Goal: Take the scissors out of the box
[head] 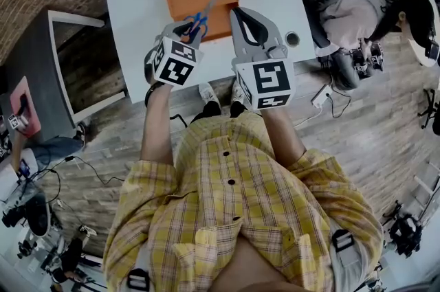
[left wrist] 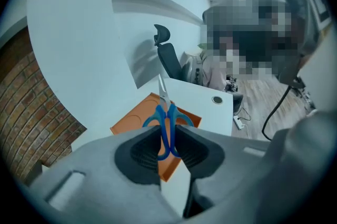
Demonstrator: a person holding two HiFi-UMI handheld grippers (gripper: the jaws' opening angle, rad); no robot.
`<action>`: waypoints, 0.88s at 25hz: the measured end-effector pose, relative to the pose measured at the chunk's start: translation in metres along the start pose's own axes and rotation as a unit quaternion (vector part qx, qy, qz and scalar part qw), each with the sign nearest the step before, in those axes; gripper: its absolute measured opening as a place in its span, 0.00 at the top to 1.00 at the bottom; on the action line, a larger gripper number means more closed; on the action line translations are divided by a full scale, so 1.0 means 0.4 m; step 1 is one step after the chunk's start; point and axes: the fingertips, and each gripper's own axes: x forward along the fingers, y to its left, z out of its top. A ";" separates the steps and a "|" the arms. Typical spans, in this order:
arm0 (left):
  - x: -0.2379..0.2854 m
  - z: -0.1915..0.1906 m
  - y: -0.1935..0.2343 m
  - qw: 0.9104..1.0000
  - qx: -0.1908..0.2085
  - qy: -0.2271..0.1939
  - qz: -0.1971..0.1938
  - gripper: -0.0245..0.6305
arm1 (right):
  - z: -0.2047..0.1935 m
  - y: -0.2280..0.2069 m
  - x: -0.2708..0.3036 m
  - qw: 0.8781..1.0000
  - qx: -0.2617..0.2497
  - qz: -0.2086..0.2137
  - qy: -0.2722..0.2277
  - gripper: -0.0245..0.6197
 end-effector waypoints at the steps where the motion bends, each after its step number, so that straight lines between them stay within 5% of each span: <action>1: -0.011 0.006 0.000 1.000 -0.004 -0.005 0.002 0.83 | 0.004 0.001 -0.004 1.000 -0.001 0.000 -0.002 0.95; 12: -0.145 0.065 0.002 0.997 -0.040 -0.060 0.041 0.83 | 0.057 0.028 -0.034 1.000 -0.004 0.006 -0.020 0.96; 22: -0.239 0.148 0.015 0.982 -0.086 -0.140 0.090 0.83 | 0.095 0.049 -0.054 0.999 -0.012 0.015 -0.035 0.97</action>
